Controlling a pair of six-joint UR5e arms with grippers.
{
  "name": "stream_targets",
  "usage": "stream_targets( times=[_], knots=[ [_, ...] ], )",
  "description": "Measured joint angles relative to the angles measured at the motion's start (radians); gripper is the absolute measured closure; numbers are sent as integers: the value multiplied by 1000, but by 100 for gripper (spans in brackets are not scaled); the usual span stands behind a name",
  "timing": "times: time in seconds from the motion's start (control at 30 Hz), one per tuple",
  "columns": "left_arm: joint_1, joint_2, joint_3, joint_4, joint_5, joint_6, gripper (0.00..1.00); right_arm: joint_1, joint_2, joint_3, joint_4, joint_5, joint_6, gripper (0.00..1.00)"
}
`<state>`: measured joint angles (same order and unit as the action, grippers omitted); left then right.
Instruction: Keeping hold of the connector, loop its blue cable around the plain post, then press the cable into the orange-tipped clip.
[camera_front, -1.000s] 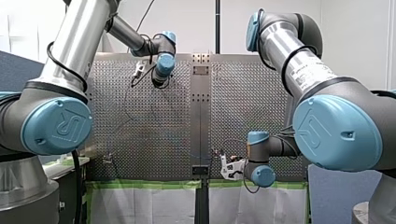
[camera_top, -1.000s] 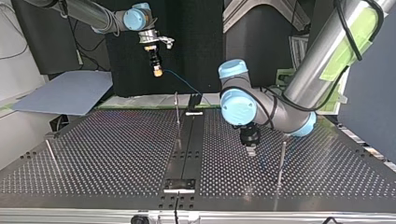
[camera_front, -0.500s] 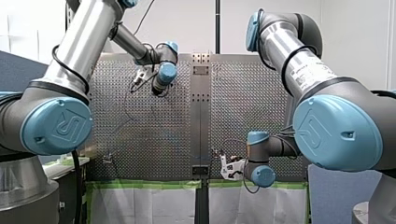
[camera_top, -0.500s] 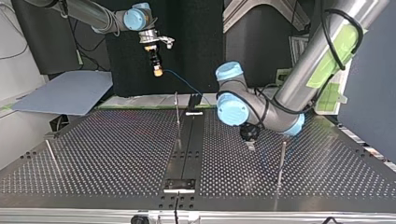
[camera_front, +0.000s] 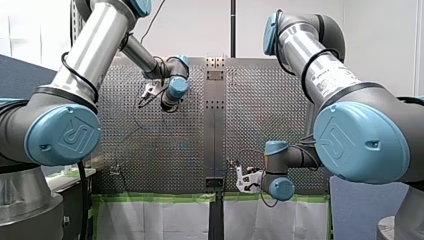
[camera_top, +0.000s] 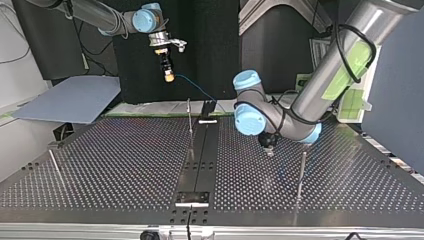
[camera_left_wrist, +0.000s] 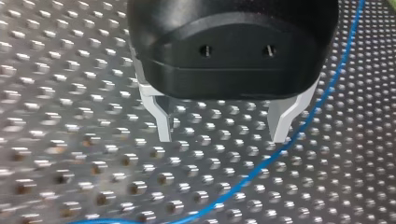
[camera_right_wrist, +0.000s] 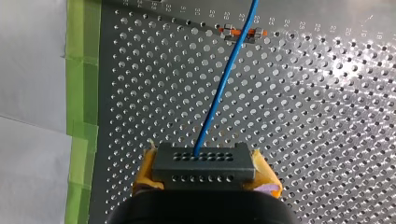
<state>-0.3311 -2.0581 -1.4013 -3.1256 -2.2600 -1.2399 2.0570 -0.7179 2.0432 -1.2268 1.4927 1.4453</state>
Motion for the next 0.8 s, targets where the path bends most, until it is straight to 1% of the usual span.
stream_targets(
  times=[0.17,0.27,0.57,0.8],
  knots=[
    [13,-44,0,7,1,-2,0,0,0,0,1,0,0,100],
    [17,-55,0,13,4,-9,0,0,0,0,1,0,0,100],
    [19,-64,0,46,10,-26,0,0,0,0,0,0,0,100],
    [14,-115,7,53,11,-33,0,0,-1,-1,-1,0,1,100]
  ],
)
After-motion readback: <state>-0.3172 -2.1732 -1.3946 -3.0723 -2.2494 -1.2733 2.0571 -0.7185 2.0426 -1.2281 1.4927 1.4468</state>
